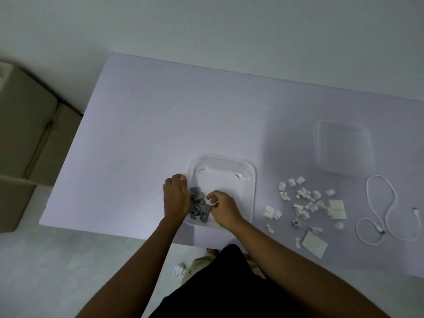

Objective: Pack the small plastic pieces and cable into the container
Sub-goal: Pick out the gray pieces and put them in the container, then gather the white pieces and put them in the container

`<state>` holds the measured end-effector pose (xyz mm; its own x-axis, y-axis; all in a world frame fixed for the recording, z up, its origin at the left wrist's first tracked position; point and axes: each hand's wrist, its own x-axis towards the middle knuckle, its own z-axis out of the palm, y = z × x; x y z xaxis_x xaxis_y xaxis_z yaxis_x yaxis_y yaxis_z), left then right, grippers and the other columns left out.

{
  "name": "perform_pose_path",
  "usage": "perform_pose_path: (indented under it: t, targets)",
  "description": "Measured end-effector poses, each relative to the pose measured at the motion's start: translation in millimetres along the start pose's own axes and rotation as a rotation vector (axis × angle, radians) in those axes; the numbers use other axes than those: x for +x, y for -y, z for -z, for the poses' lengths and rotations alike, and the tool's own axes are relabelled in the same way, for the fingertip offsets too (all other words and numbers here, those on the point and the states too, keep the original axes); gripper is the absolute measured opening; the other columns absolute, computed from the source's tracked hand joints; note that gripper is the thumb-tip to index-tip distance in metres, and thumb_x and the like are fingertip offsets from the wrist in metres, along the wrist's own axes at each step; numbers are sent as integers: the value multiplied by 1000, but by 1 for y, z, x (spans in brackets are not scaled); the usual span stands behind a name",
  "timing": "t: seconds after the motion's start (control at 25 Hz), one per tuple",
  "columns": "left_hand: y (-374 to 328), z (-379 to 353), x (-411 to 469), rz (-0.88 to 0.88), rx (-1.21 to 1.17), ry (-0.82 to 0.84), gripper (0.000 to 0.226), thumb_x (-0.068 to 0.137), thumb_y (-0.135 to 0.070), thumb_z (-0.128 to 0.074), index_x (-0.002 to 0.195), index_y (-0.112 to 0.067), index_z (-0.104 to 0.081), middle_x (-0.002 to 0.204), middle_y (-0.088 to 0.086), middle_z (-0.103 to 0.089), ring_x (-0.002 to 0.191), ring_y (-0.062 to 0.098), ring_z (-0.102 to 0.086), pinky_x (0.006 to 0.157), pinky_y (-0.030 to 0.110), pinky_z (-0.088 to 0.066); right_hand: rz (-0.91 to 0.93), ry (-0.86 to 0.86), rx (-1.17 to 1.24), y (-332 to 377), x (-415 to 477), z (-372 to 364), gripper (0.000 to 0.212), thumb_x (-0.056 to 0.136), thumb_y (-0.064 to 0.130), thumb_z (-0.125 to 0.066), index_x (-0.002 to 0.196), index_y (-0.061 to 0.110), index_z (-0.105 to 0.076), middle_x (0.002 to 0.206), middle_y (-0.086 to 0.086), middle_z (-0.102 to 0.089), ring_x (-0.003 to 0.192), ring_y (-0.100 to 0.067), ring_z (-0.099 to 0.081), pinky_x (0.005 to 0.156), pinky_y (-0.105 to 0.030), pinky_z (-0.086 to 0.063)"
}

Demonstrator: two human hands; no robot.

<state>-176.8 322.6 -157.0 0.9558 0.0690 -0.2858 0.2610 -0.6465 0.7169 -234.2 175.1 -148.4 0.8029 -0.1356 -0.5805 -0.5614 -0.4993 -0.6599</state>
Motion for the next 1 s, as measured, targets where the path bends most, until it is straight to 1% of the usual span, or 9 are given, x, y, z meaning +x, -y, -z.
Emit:
perform_pose_path:
  t: [0.12,0.2,0.32,0.44,0.56,0.68,0.76,0.92,1.0]
  targets:
    - [-22,3,-13,-190,120,-174,29,101,-28,-46,122,-11,-55,122,12,-56,115,27,-48,95,41,-41,97,-192,154,-4,-16,29,18,90,2,-60,96,16,-68,89,1,-67,72,-5,-61,67,-15,-49]
    - [-49,-4,-26,-353,117,-171,29,98,-27,-51,121,-10,-56,122,9,-58,115,24,-49,96,38,-42,169,-373,212,-15,-29,57,17,88,-1,-62,92,15,-68,88,2,-69,71,-4,-60,65,-12,-47]
    - [-93,-31,-47,-528,71,64,27,97,-26,-54,120,-15,-58,120,4,-61,110,16,-53,97,29,-45,114,-571,203,-55,-44,95,21,85,-2,-63,89,19,-65,89,4,-67,72,-4,-60,68,-15,-48]
    - [-121,-81,-66,-786,182,380,24,94,-21,-57,117,-14,-62,115,4,-60,102,17,-57,87,26,-50,-91,-596,112,-116,-59,121,27,83,-1,-61,96,22,-65,96,2,-64,81,-13,-63,79,-30,-53]
    - [-133,-129,-77,-733,401,628,34,93,-18,-59,126,-13,-56,123,7,-54,110,22,-56,89,31,-50,-162,-449,15,-159,-69,125,37,84,3,-64,115,23,-63,113,0,-61,102,-17,-61,93,-35,-53]
    - [-129,-155,-78,-683,615,704,39,92,-15,-60,130,-10,-51,126,11,-50,113,25,-53,88,33,-48,-102,-367,-58,-169,-63,119,43,88,16,-69,129,22,-59,129,-2,-59,117,-19,-58,100,-29,-48]
    - [-126,-169,-79,-676,671,692,39,91,-16,-61,127,-11,-51,124,13,-51,111,27,-55,87,34,-50,-70,-367,-115,-175,-54,117,40,89,24,-69,128,21,-61,130,-2,-59,115,-19,-59,98,-27,-46]
    - [-114,-186,-83,-634,771,663,40,89,-23,-64,125,-16,-51,122,11,-52,107,27,-56,83,36,-55,-10,-408,-102,-182,-50,121,24,89,25,-68,111,14,-68,110,-4,-67,99,-21,-66,87,-32,-54]
    - [-112,-194,-85,-588,783,625,37,88,-22,-66,123,-17,-55,121,10,-53,105,27,-57,82,36,-56,-14,-463,-8,-188,-55,132,24,86,22,-71,109,13,-68,102,-2,-68,92,-17,-65,80,-24,-53]
